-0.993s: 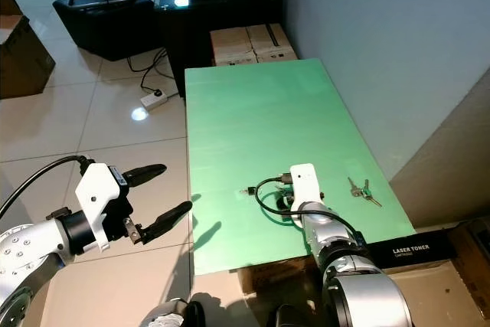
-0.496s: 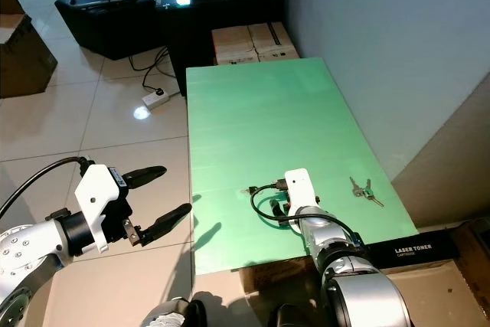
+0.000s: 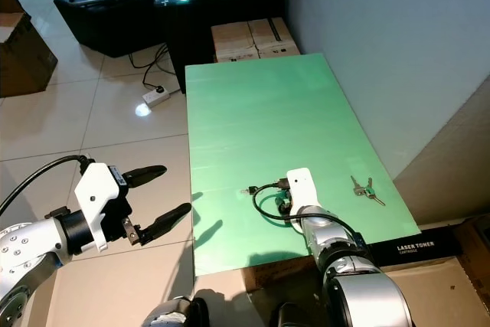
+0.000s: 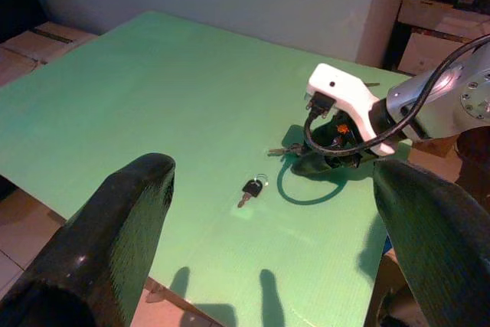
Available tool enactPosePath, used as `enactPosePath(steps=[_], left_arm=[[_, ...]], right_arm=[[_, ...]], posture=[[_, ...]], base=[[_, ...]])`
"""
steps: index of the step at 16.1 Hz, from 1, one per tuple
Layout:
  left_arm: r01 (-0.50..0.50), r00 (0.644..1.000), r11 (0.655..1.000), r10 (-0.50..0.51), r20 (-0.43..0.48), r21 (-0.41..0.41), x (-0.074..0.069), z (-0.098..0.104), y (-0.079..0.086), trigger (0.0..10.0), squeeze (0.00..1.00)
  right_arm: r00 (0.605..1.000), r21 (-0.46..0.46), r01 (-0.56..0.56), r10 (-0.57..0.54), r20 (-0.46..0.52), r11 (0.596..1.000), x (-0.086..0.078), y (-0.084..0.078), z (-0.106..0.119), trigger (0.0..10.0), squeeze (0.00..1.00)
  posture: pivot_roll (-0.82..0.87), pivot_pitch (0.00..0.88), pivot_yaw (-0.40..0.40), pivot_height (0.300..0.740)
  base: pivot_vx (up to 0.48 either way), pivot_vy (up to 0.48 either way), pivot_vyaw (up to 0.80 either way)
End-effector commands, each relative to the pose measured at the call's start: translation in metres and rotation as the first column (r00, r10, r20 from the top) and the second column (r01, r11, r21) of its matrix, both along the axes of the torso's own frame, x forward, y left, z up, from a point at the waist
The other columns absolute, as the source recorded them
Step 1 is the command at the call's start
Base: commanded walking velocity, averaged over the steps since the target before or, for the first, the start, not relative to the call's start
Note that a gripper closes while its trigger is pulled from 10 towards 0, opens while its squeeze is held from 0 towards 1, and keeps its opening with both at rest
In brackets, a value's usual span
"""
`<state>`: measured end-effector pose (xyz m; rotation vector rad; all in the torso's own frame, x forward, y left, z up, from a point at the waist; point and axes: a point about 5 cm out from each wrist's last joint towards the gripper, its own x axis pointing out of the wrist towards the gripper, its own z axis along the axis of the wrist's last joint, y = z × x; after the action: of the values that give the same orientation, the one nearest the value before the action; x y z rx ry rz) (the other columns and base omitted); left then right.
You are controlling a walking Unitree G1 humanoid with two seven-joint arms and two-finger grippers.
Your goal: Hang keys on a hook
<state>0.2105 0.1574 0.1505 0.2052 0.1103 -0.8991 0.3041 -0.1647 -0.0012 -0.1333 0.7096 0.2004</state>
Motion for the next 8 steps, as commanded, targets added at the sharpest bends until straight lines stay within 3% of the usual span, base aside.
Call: enactPosePath(steps=[1, 8], left_arm=[[0.006, 1.000, 1.000, -0.007, 0.014, 0.009, 0.0004, 0.0051, 0.0019, 10.0, 0.00], [0.010, 1.000, 1.000, -0.010, 0.015, 0.007, 0.0020, 0.0054, 0.0004, 10.0, 0.00]], right_arm=[[0.999, 0.023, -0.004, 0.005, -0.032, 1.000, -0.0038, 0.0043, -0.0043, 0.0, 0.00], [1.000, 0.033, -0.008, 0.008, -0.022, 0.999, -0.0035, 0.0061, -0.0039, 0.0, 0.00]], posture=[[0.17, 0.134, 0.101, 0.740], [0.17, 0.132, 0.104, 0.740]], base=[[0.000, 0.000, 0.00], [0.000, 0.000, 0.00]])
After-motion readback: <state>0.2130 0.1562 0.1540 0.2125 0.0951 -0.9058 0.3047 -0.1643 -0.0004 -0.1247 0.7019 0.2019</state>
